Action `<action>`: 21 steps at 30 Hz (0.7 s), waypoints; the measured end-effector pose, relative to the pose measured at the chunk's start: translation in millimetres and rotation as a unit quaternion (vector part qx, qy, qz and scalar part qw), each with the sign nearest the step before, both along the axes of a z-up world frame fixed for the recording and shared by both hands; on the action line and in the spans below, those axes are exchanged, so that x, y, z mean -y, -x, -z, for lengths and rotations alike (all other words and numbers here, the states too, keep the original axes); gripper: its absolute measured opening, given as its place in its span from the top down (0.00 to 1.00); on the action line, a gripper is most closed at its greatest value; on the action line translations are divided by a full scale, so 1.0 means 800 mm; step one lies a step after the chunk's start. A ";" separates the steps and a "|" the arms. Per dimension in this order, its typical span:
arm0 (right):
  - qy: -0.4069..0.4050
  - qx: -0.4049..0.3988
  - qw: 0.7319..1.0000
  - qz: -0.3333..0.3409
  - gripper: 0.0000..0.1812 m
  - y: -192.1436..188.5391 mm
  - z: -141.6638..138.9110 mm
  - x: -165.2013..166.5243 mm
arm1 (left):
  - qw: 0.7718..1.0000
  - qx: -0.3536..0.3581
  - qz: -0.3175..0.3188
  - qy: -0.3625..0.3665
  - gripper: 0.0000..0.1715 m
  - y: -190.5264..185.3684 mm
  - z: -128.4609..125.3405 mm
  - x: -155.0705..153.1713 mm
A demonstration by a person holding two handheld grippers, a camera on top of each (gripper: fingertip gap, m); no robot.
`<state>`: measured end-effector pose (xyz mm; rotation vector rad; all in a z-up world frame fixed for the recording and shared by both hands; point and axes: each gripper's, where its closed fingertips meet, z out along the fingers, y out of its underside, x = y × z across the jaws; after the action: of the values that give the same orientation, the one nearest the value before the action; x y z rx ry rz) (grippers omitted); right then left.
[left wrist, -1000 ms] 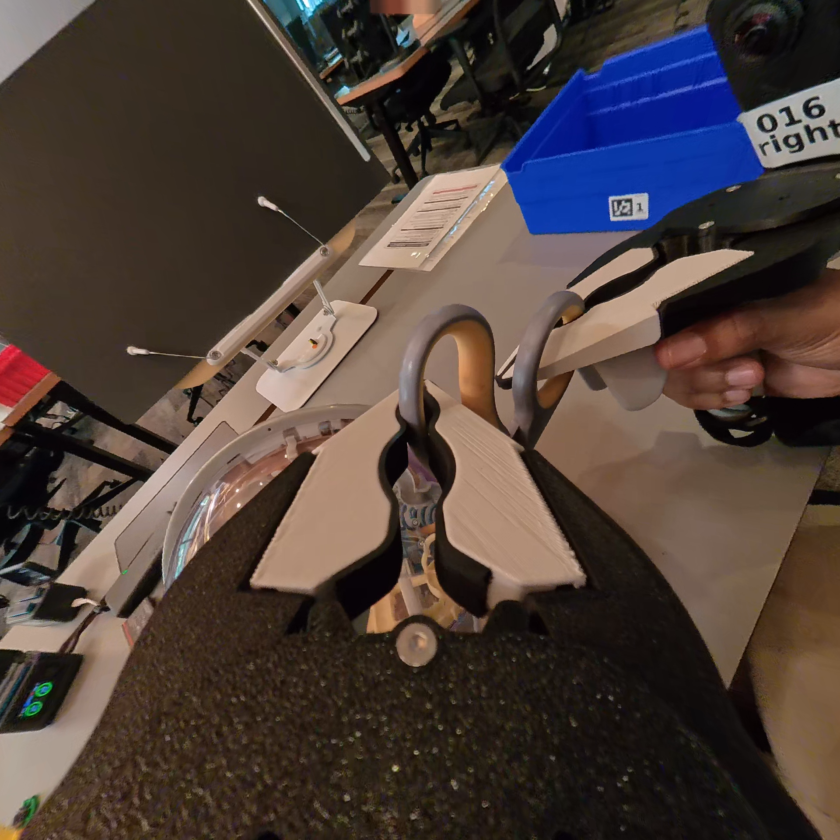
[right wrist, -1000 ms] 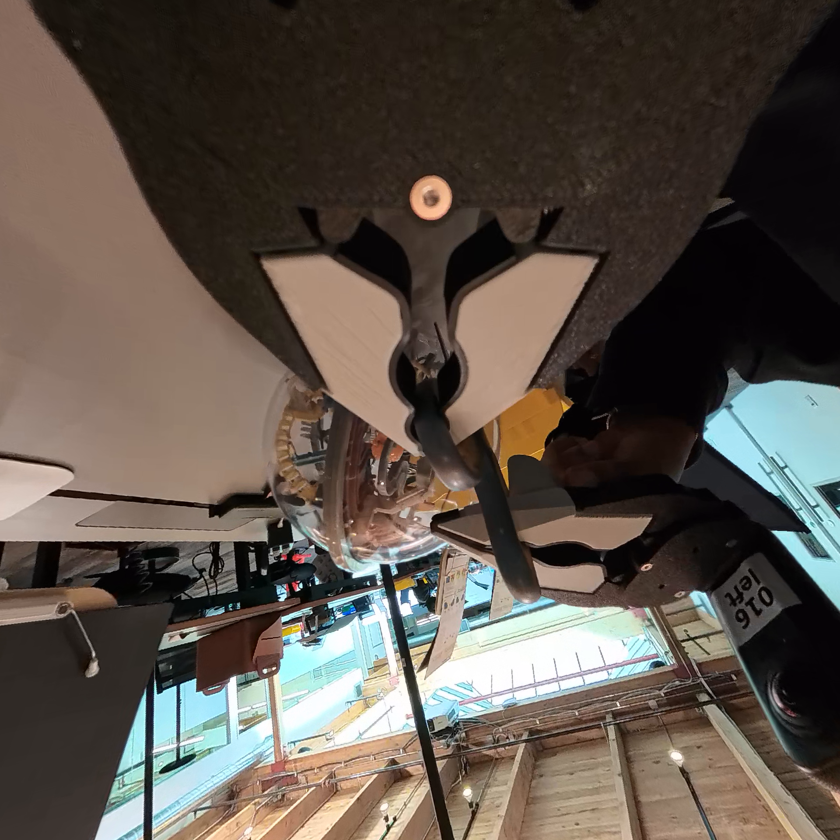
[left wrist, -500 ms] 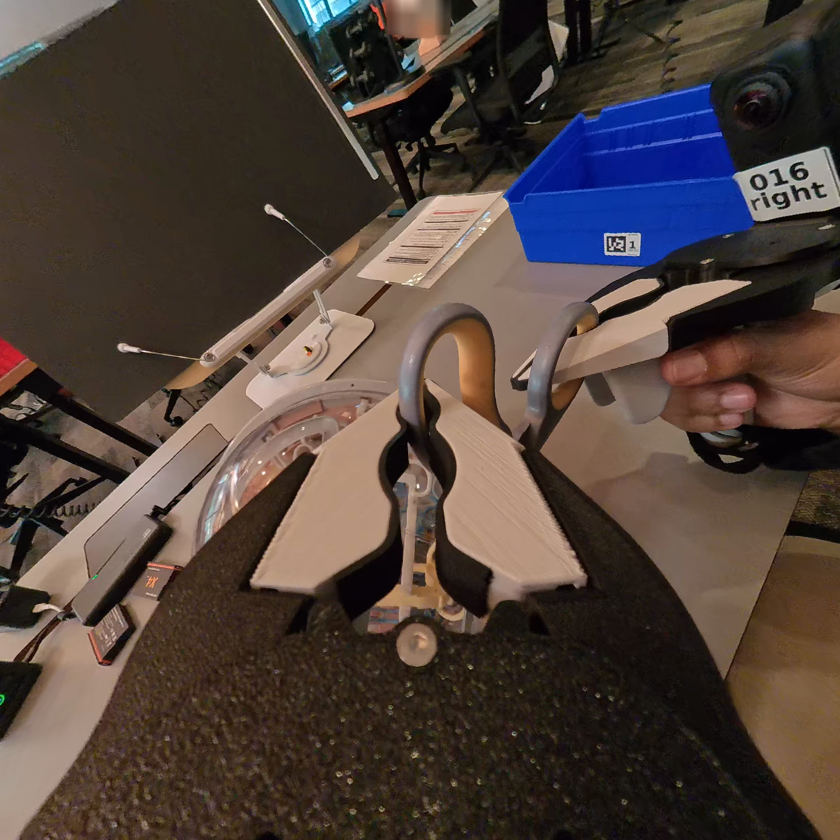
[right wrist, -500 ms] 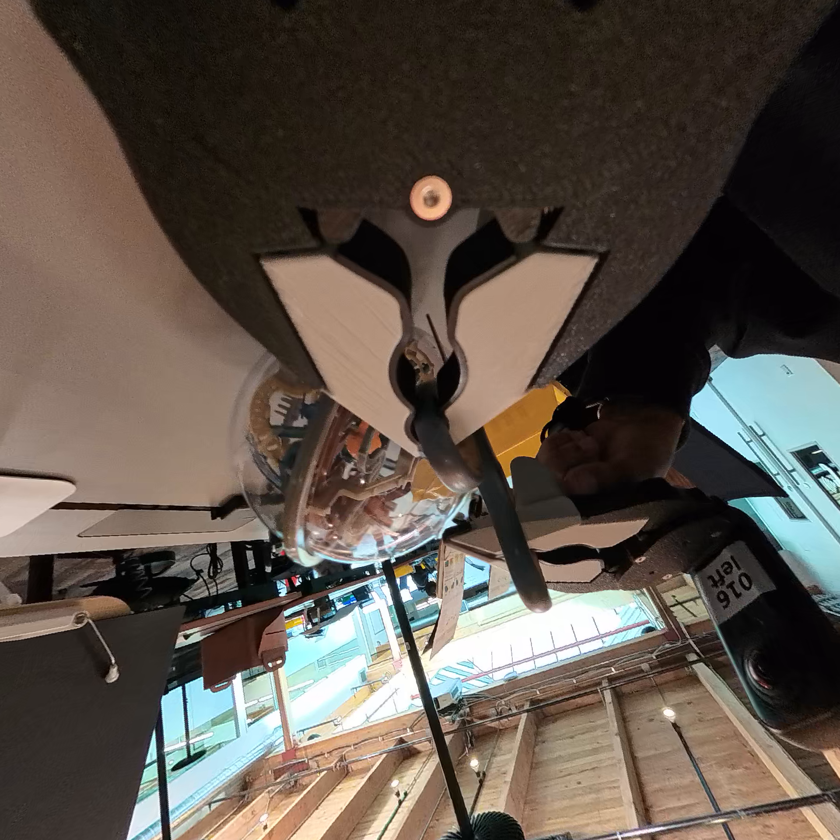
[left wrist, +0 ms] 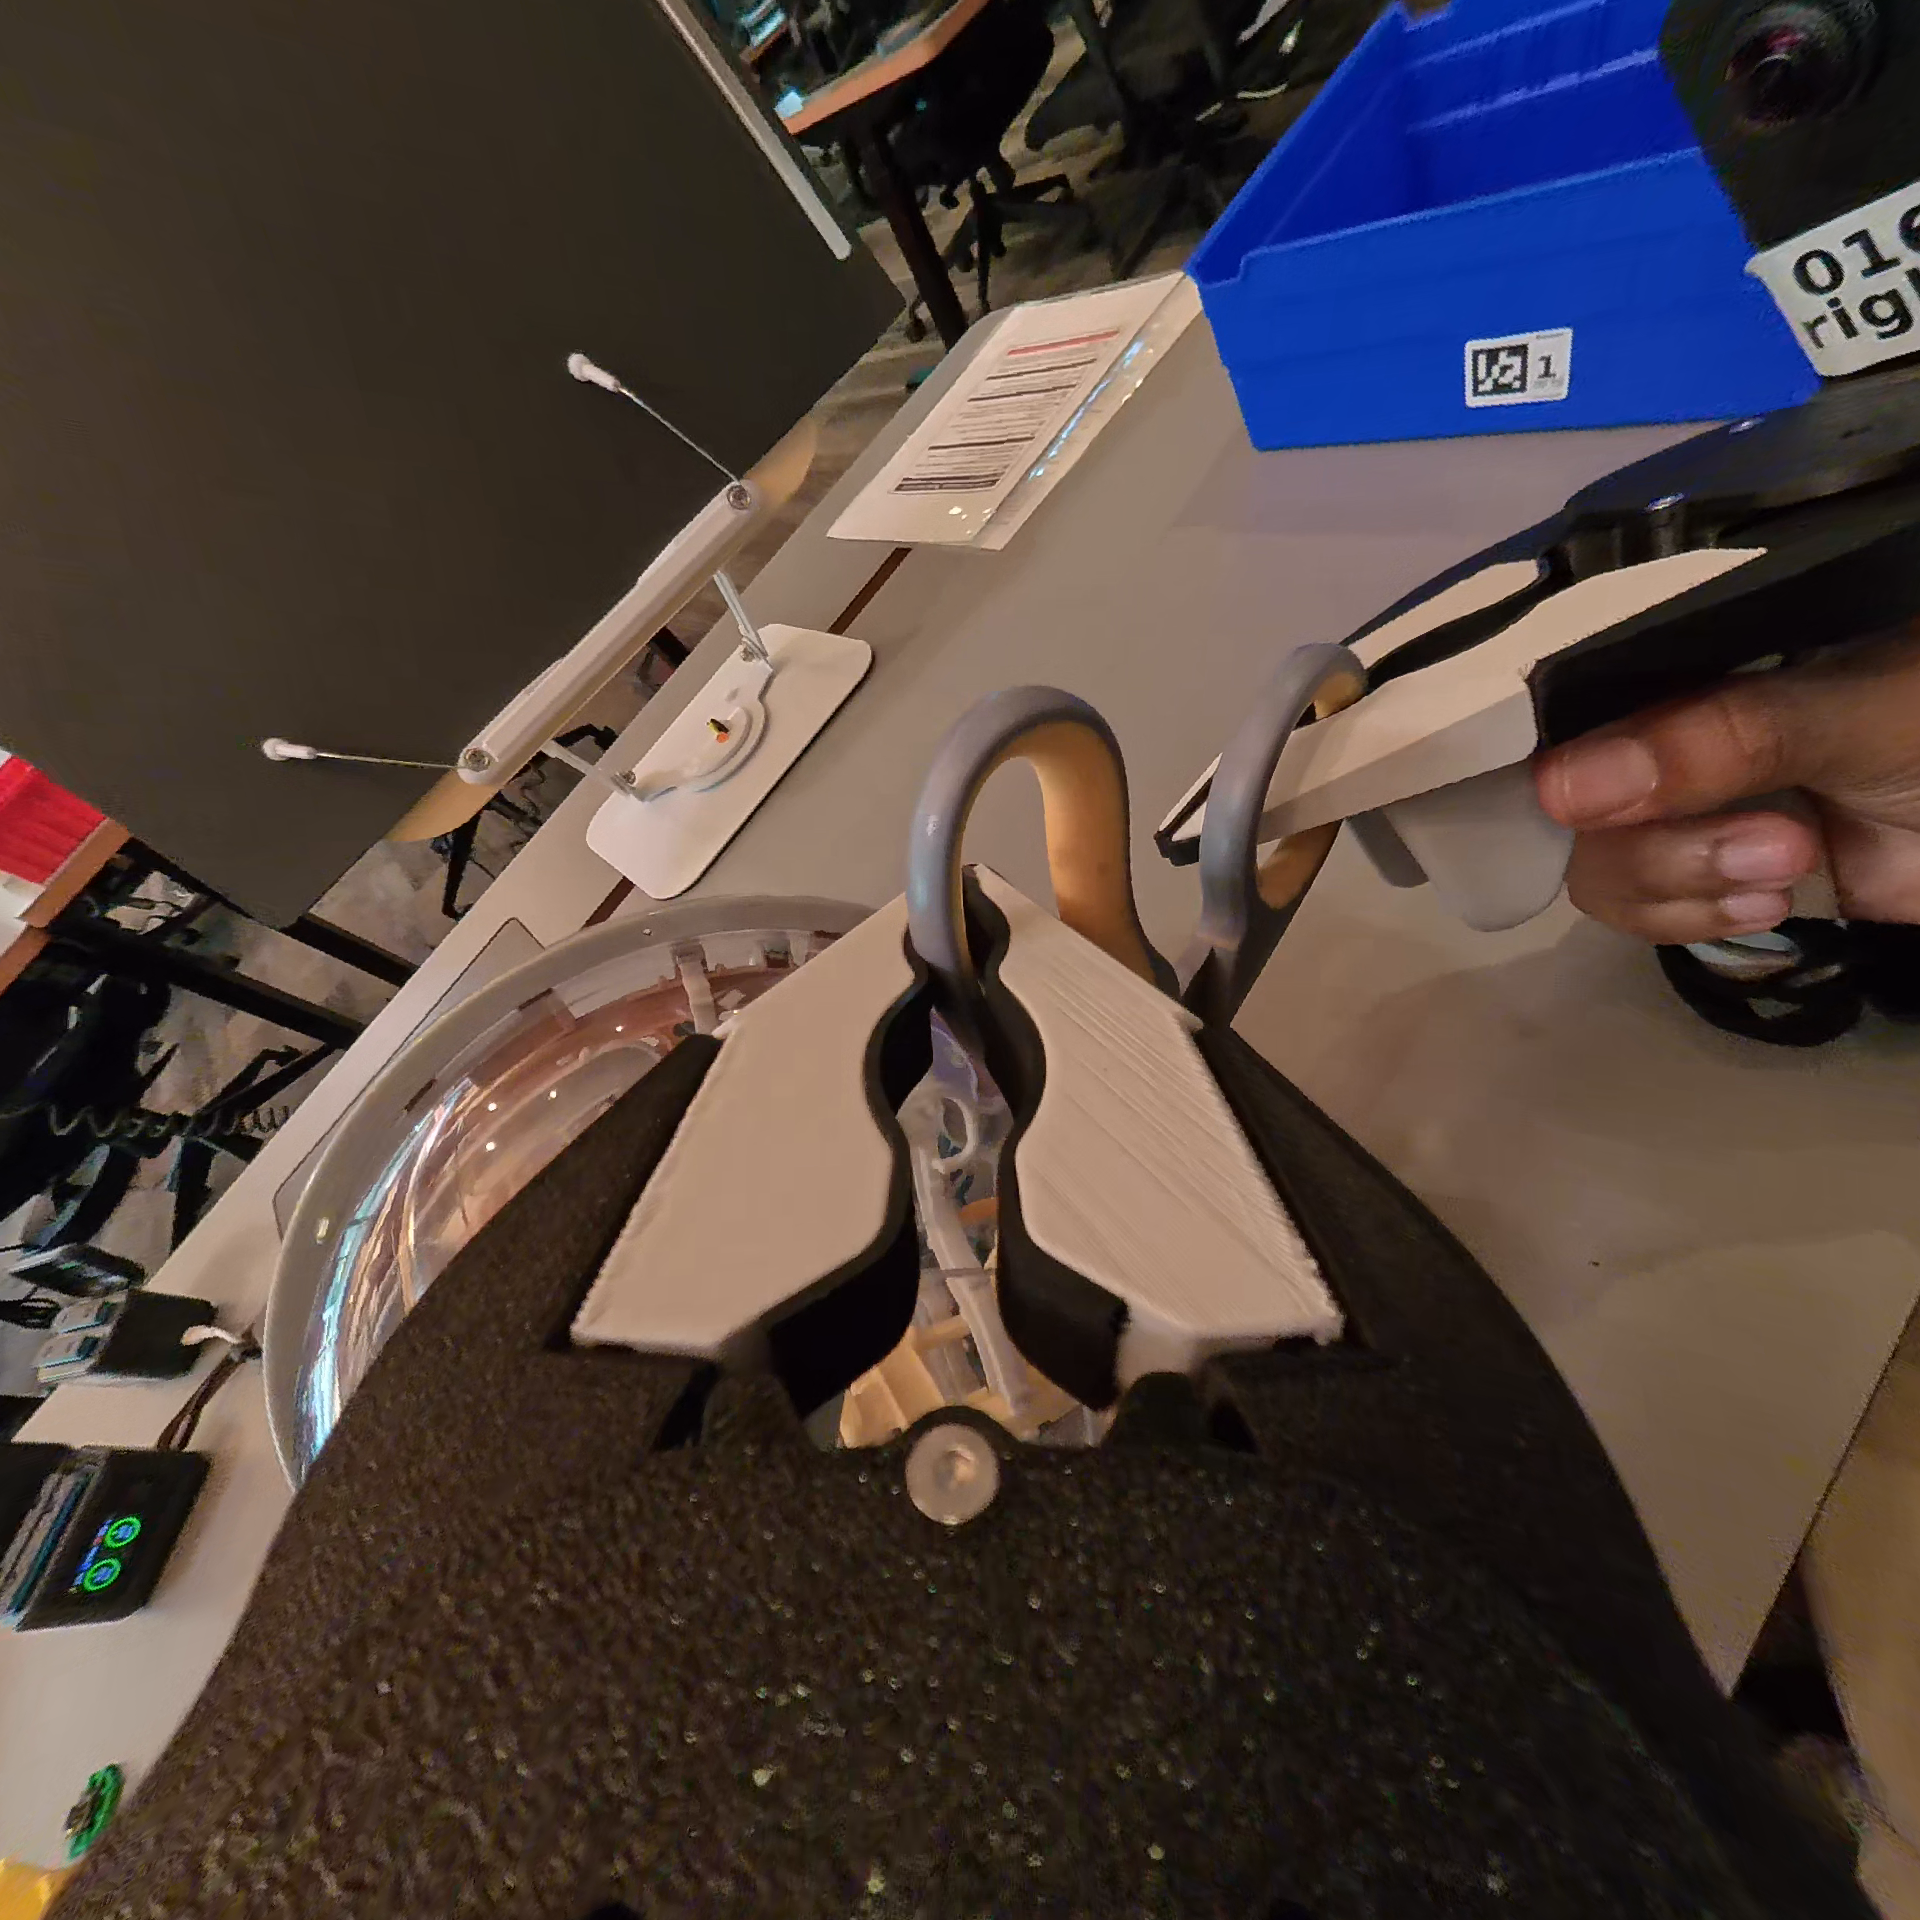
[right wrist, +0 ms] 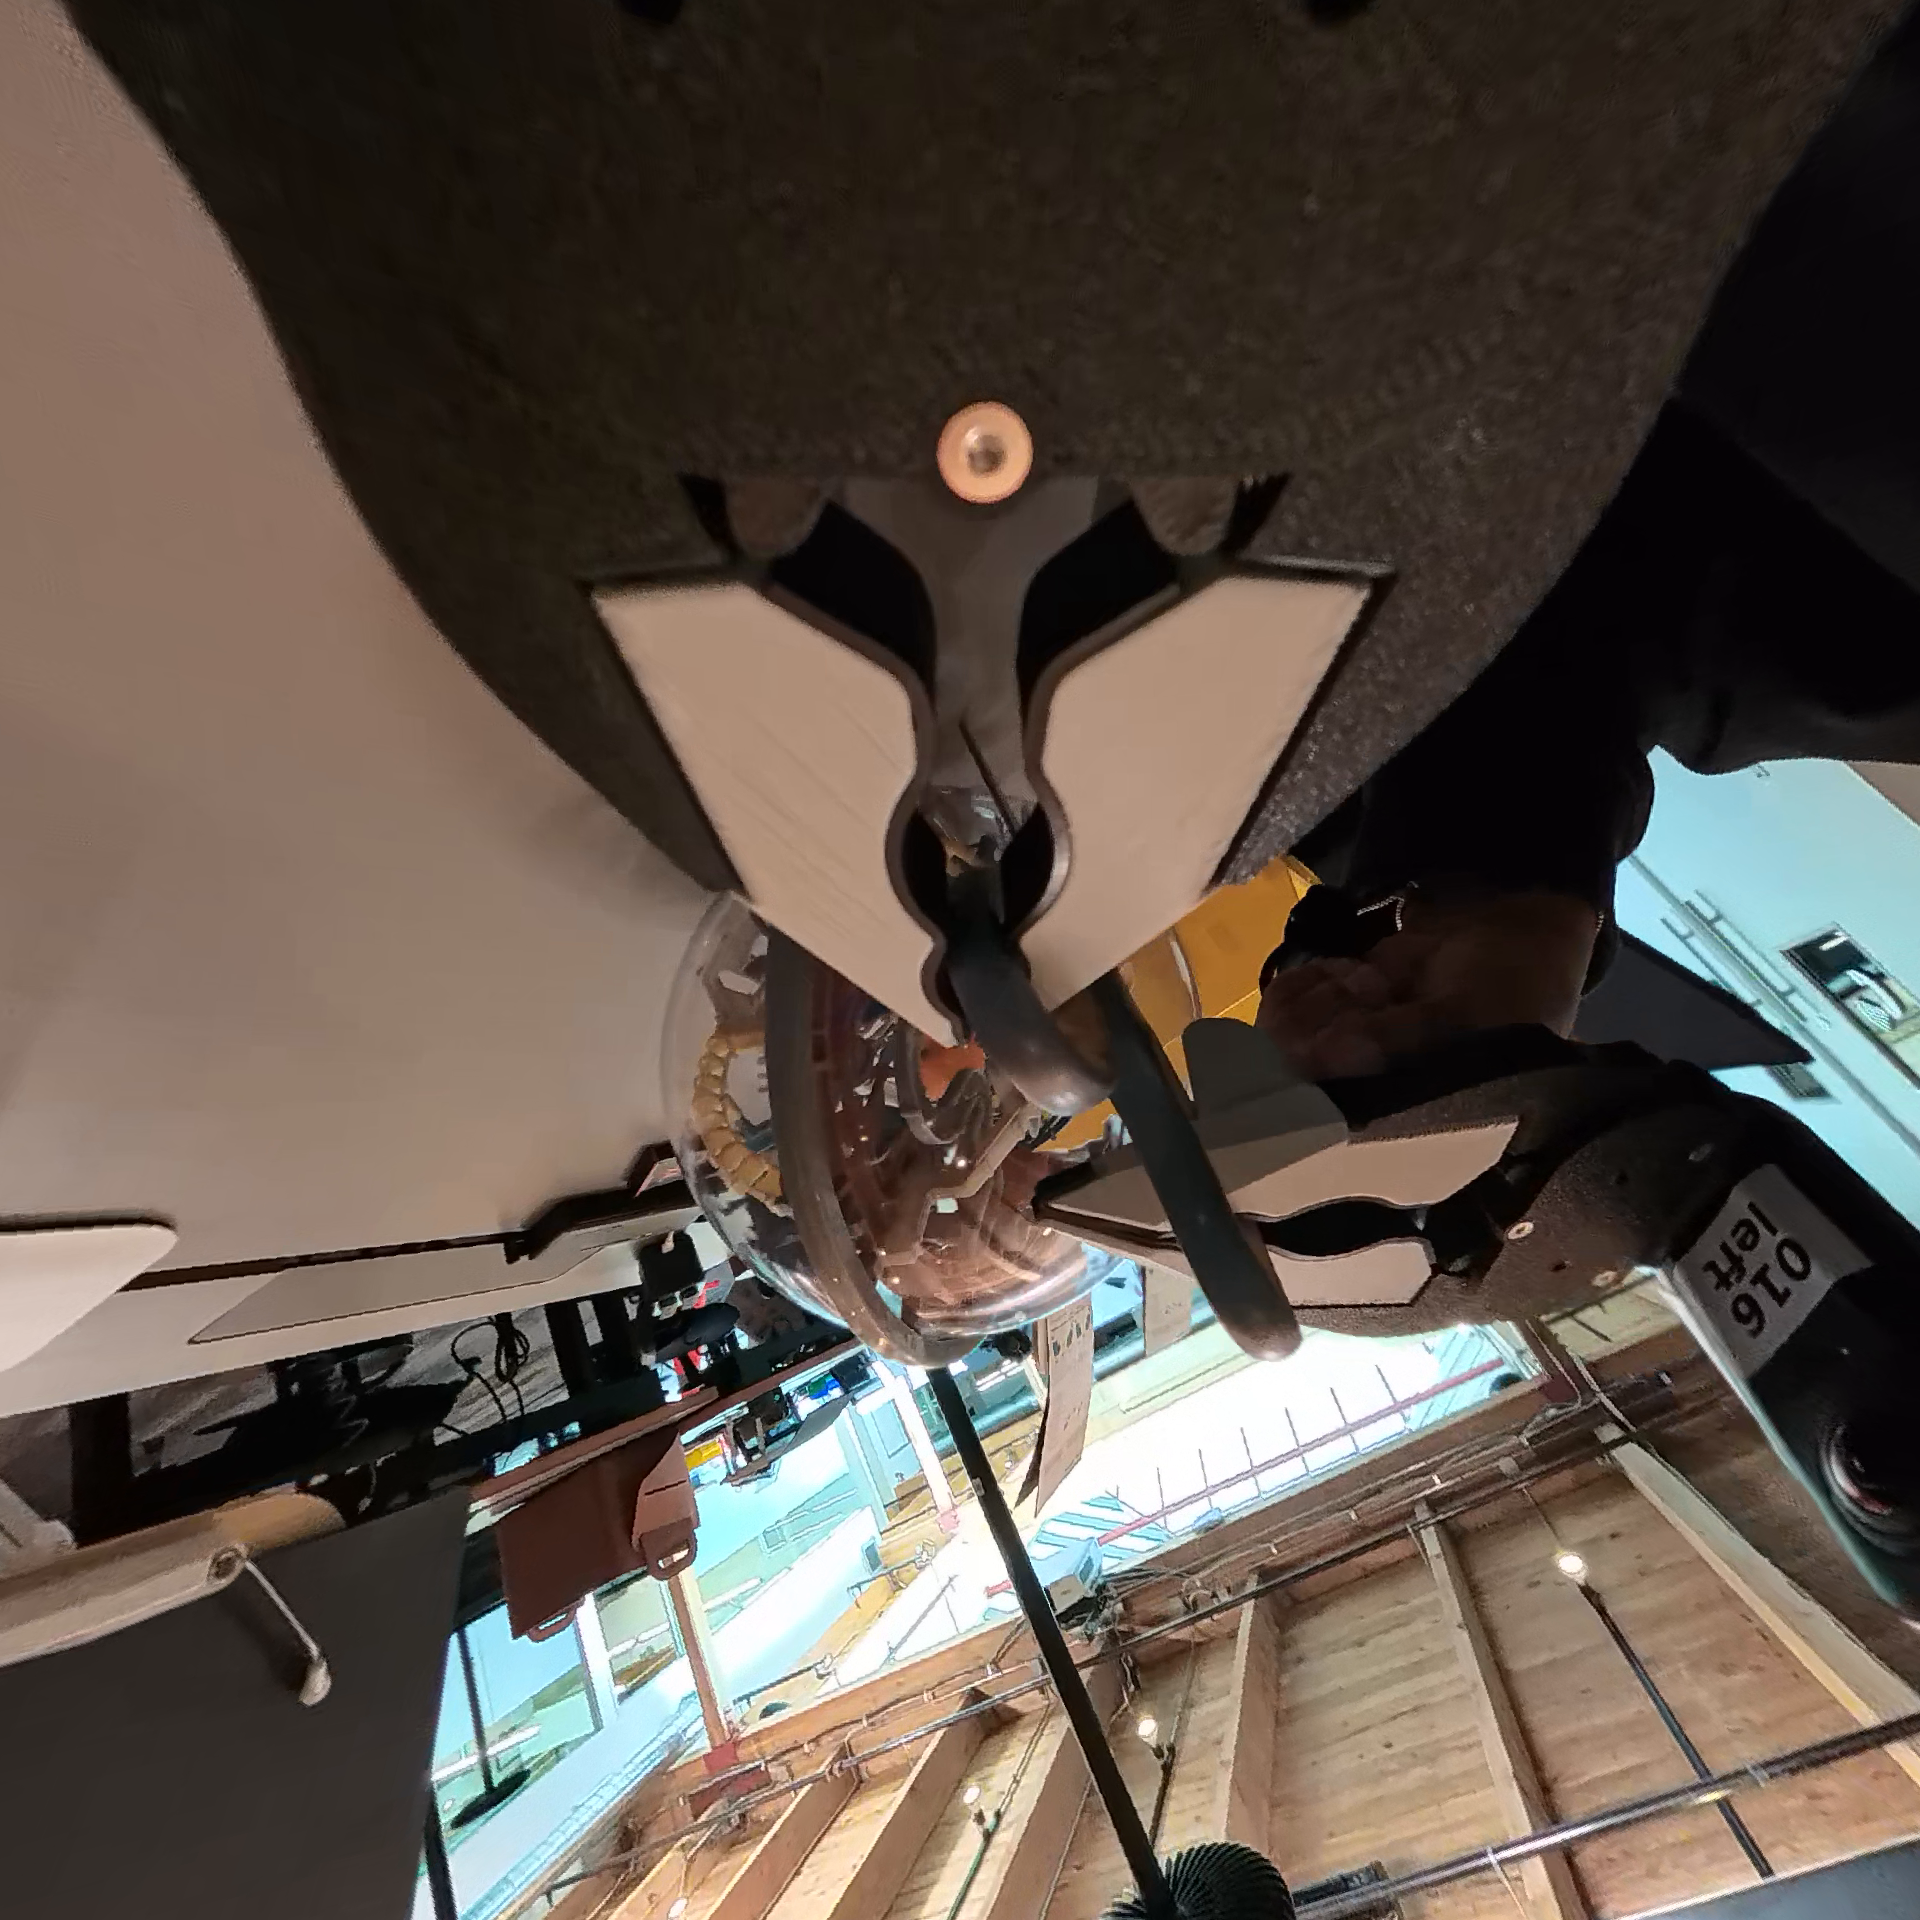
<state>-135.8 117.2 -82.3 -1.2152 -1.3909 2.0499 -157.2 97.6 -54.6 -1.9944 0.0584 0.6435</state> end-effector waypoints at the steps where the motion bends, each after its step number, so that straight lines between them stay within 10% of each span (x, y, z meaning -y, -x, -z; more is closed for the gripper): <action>1: 0.006 0.001 1.000 -0.001 1.00 0.001 0.002 0.000 | 1.000 -0.003 -0.001 0.002 1.00 0.001 0.001 0.000; 11: 0.031 0.013 0.999 0.002 1.00 0.009 0.015 -0.001 | 0.999 -0.028 -0.010 0.032 1.00 0.006 0.010 -0.004; 21: -0.015 -0.034 0.997 0.063 1.00 -0.003 -0.076 -0.011 | 0.994 0.067 0.015 -0.088 1.00 -0.010 -0.041 -0.002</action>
<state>-133.3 126.2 -21.2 -1.1783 -1.2773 1.9592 -149.0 99.5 -21.4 -1.8582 -0.0479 0.4789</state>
